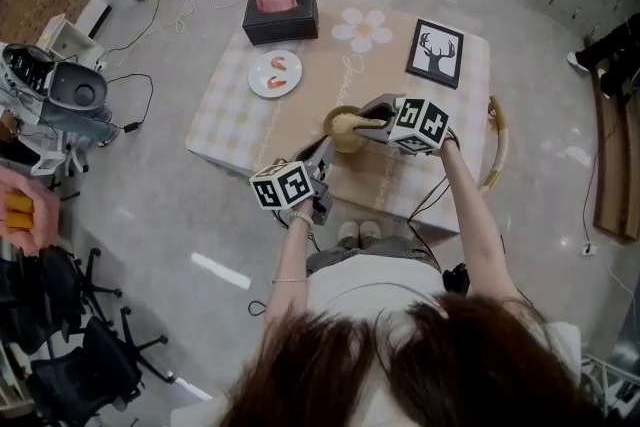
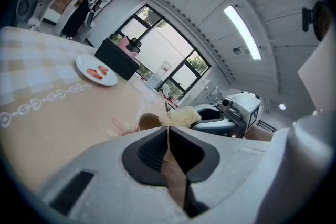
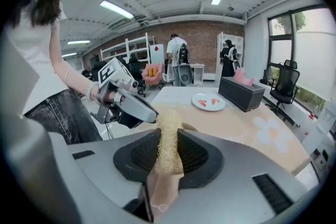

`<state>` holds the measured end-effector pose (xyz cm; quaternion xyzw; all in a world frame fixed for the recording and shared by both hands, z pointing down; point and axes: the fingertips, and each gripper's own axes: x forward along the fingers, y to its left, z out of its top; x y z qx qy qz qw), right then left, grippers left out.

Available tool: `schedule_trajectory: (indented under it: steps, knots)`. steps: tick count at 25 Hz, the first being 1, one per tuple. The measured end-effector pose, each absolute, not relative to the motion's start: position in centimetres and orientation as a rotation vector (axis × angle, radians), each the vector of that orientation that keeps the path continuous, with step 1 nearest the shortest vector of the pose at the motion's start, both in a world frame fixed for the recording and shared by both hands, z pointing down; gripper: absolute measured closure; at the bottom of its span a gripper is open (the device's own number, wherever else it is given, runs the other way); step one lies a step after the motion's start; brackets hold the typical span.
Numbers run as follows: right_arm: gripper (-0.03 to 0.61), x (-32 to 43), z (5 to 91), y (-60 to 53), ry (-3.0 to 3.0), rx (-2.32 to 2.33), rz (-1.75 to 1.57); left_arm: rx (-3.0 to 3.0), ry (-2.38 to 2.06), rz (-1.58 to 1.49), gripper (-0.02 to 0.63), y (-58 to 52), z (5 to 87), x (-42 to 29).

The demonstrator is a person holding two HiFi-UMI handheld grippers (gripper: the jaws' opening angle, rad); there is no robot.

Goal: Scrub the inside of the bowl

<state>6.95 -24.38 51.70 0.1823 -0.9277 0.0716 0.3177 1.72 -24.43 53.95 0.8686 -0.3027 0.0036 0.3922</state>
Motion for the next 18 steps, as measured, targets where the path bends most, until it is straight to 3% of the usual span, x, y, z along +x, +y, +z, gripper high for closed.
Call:
schedule_trajectory:
  steps: [18]
  knots:
    - [0.488, 7.7, 47.4, -23.8, -2.87, 0.856, 0.401, 2.474, -0.931, 0.021, 0.601, -24.5, 50.6, 1.7]
